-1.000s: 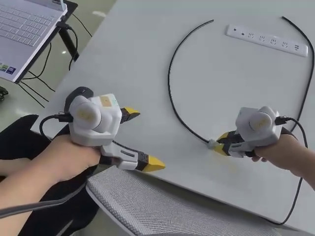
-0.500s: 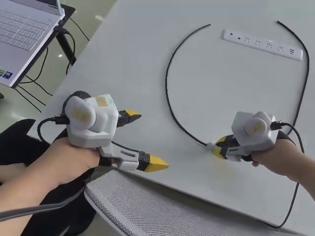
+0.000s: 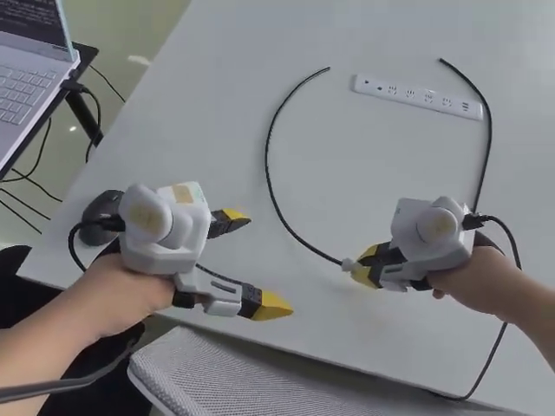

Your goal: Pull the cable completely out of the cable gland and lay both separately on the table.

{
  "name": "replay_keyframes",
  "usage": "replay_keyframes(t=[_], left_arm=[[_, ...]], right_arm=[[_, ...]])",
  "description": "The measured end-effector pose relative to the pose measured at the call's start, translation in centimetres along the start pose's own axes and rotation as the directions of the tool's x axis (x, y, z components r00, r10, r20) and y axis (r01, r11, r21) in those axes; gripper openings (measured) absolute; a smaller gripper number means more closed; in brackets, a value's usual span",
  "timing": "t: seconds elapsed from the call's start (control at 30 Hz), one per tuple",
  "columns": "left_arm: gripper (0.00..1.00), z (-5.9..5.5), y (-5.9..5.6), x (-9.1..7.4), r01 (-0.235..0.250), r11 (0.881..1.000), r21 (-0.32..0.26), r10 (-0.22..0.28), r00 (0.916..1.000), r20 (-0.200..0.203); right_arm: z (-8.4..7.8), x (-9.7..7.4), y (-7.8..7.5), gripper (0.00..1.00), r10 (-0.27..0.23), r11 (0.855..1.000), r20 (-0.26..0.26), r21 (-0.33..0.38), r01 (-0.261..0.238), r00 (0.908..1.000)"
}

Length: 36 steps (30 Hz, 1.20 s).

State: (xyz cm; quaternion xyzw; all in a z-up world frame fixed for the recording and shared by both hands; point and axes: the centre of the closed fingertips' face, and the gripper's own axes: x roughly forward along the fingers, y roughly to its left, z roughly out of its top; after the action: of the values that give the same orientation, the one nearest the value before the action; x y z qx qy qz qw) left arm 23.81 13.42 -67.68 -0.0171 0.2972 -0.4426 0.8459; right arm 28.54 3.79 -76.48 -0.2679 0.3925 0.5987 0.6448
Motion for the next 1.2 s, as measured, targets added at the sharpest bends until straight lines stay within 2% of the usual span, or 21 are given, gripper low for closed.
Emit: replay_keyframes(t=[0.27,0.43,0.5,0.73,1.2], left_arm=[[0.9,1.1,-0.4,1.0,0.041,0.999,0.035,-0.041,0.9991,0.003],[0.88,1.3,-1.0,1.5,0.075,0.995,0.067,-0.074,0.9971,-0.014],[0.87,1.4,-1.3,1.7,0.085,0.993,0.081,-0.083,0.9963,-0.02],[0.88,2.2,-1.8,1.9,0.101,0.991,0.092,-0.101,0.9949,-0.003],[0.84,2.5,-2.6,3.3,0.153,0.977,0.148,-0.151,0.9882,-0.028]], right_arm=[[2.2,-2.1,1.2,0.06,0.003,1.0,0.031,0.013,-0.004,0.9995],[3.3,-3.1,2.3,0.06,0.003,1.0,0.035,-0.012,-0.002,0.9994],[3.6,-3.4,2.6,0.06,0.008,1.0,0.035,-0.015,-0.007,0.9993],[4.6,-4.5,4.1,0.06,0.03,0.999,0.039,-0.031,-0.029,0.9988],[5.9,-6.3,6.5,0.06,0.053,0.995,0.038,-0.082,-0.05,0.9978]])
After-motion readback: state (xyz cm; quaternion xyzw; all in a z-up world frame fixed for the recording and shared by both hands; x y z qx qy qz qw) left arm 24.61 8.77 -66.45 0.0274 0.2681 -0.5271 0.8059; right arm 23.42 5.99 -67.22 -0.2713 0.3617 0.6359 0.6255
